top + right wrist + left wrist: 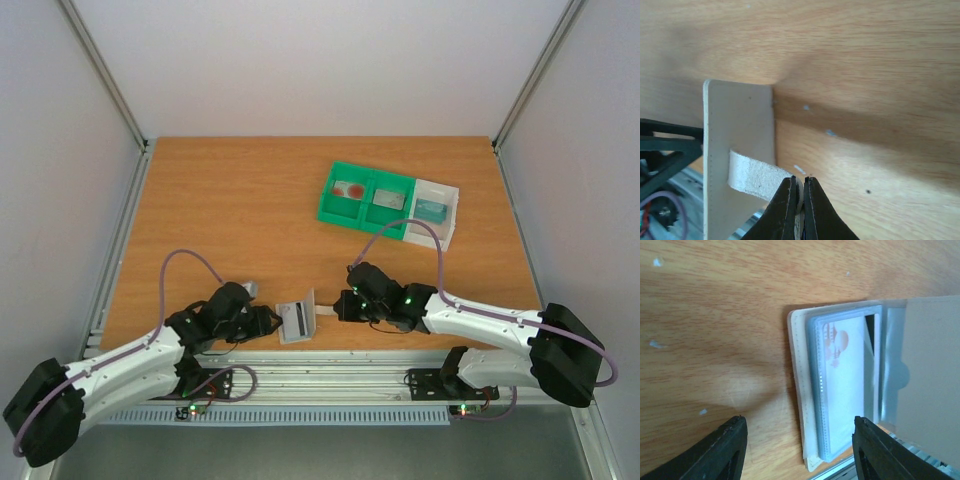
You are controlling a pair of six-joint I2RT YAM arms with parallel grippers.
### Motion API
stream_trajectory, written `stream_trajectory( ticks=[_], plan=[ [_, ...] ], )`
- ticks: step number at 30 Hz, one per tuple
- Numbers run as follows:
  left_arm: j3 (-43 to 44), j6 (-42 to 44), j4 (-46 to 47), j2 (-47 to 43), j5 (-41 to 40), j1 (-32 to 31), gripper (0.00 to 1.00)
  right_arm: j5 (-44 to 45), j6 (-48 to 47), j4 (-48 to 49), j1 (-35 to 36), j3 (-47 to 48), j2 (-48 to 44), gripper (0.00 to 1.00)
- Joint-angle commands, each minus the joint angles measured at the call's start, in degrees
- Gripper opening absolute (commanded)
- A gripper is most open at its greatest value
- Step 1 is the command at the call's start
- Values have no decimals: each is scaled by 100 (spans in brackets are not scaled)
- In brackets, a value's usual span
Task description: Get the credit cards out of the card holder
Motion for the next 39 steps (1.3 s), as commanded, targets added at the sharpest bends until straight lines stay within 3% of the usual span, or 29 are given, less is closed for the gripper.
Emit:
stream_trajectory(
  ticks=[1,7,13,23,28,39],
  plan=[
    [228,126,544,362,79,2,59,521,-356,-503,-27,-49,-15,1],
    [397,195,703,842,89,1,57,1246,-502,-632,-24,-234,11,1],
    [540,218,743,1187,72,-2,49,1317,-518,-573,-18,-385,129,2],
    [903,270,231,902,0,-3,45,1445,-476,-377,-18,-539,360,5],
    [882,229,490,866,216,-7,44,1362,-403,-561,-18,-377,423,14],
    [742,122,1306,1388,612,-5,37,950,-444,-1706,-11,601,-513,27]
  ],
)
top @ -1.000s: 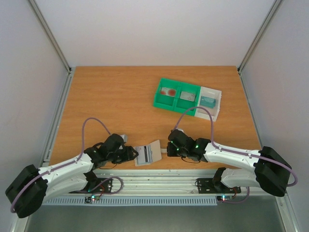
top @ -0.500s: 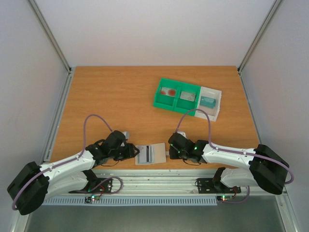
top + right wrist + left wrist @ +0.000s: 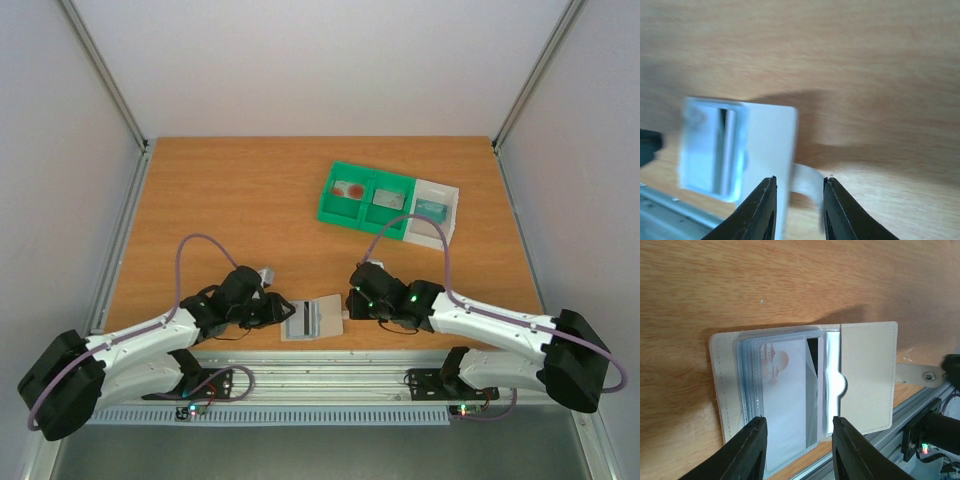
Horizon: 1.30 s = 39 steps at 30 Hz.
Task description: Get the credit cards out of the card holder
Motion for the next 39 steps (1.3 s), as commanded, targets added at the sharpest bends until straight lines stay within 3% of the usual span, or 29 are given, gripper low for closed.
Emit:
stream_trajectory(
  ticks=[1,5,11,28,39],
  plan=[
    [-53,18,653,224,235,-12,37,-198,0,-525,-2,540,-406,28],
    [82,42,711,396,396,-11,34,-556,-3,-587,8,799,-623,29],
    [253,215,208,489,197,-14,33,-1475,185,478,94,576,-661,24],
    [-92,3,140,268,-40,-11,24,-2282,175,2808,-150,221,1809,21],
    [-184,-32,573,770,83,-11,24,-2451,346,3834,-394,-255,2678,18]
  ],
)
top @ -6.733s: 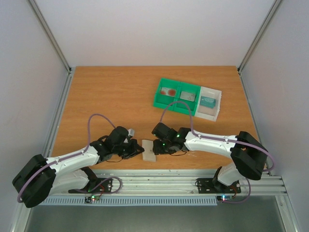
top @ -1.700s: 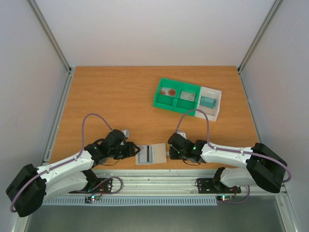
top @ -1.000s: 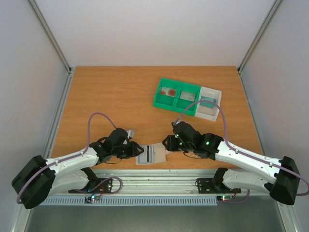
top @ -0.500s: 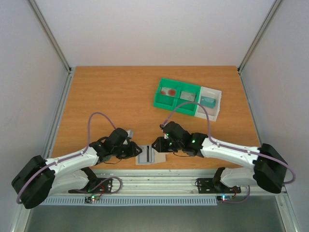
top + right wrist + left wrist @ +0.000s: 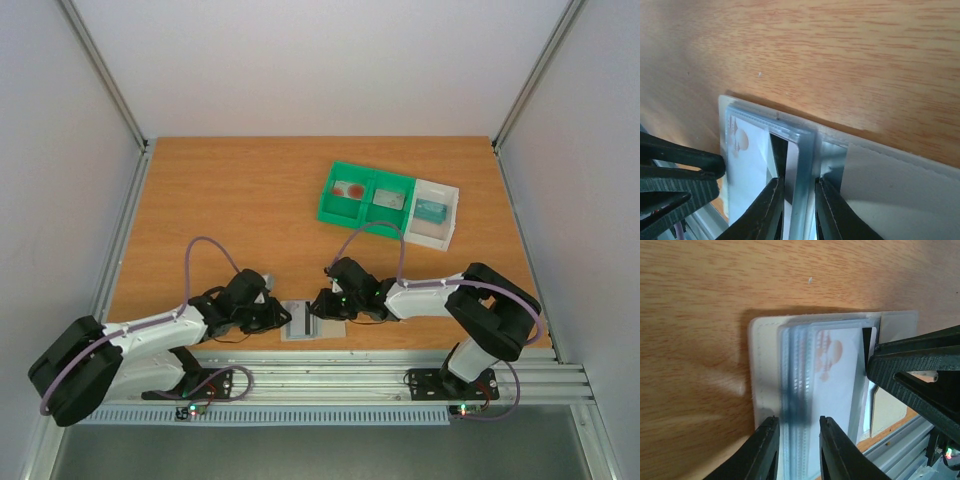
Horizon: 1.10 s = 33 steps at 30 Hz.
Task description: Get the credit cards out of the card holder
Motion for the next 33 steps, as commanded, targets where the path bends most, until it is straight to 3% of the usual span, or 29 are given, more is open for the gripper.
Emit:
stream_trajectory(
  ticks=[1,8,21,28,33],
  plan=[
    [-49,8,424,229,29,-11,24,-65,111,515,-54,-210,201,18],
    [-57,61,329,391,-20,-11,15,-78,89,400,-134,-148,147,16],
    [-93,117,139,506,-143,-11,15,217,-62,-61,-211,-212,-104,4],
    [-93,117,170,529,-127,-13,15,35,-74,-135,-220,-114,-359,18],
    [-93,100,181,540,-134,-15,15,-139,-28,76,-220,-116,-45,20]
  ],
)
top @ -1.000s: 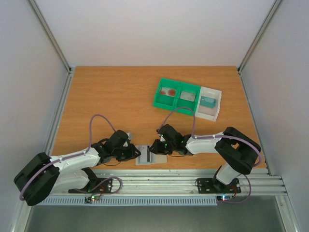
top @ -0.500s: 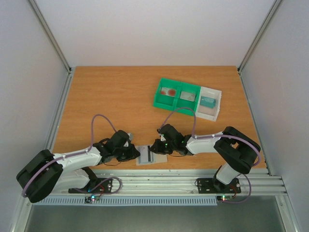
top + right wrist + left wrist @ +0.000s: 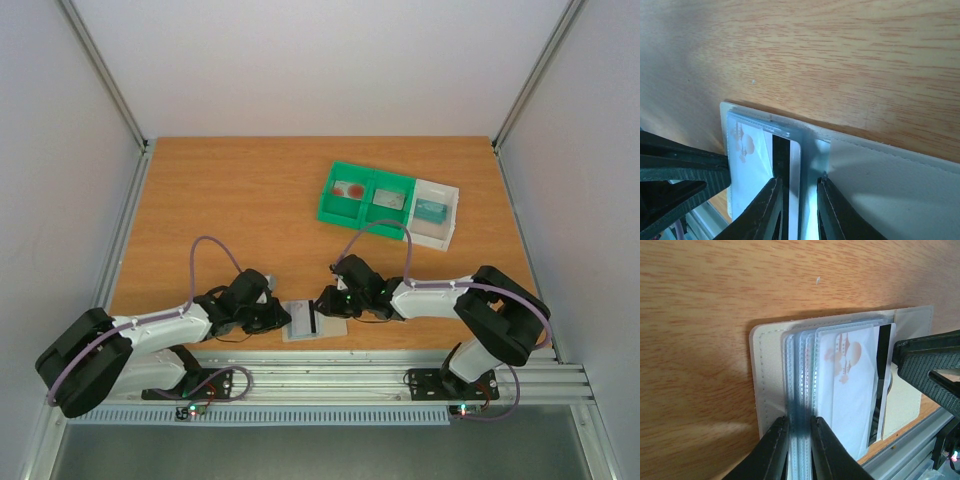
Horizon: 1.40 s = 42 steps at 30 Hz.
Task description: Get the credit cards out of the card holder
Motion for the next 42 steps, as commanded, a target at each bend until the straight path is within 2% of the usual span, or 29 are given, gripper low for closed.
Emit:
stream_trajectory(
  ticks=[1,9,14,30,33,37,42],
  plan=[
    [-99,64,-93,136,-147,-15,15,-178,30,171,-30,15,271,19],
    [-118,25,-86,88,-172,-11,15,-340,164,686,-37,-140,557,13],
    [-146,18,-137,79,-216,-16,15,-379,182,826,-68,-280,494,1],
    [-81,59,-438,-100,-486,-9,18,-194,341,269,-386,-646,-593,1],
    [23,113,-578,-334,-515,-7,24,-208,494,87,-383,-585,-780,1],
    [320,298,-1005,-835,-748,-11,41,-160,596,-418,-383,-410,-1118,1],
    [732,703,-1489,-1340,-1021,-11,50,-141,832,-1127,-387,-159,-1507,1]
  ],
)
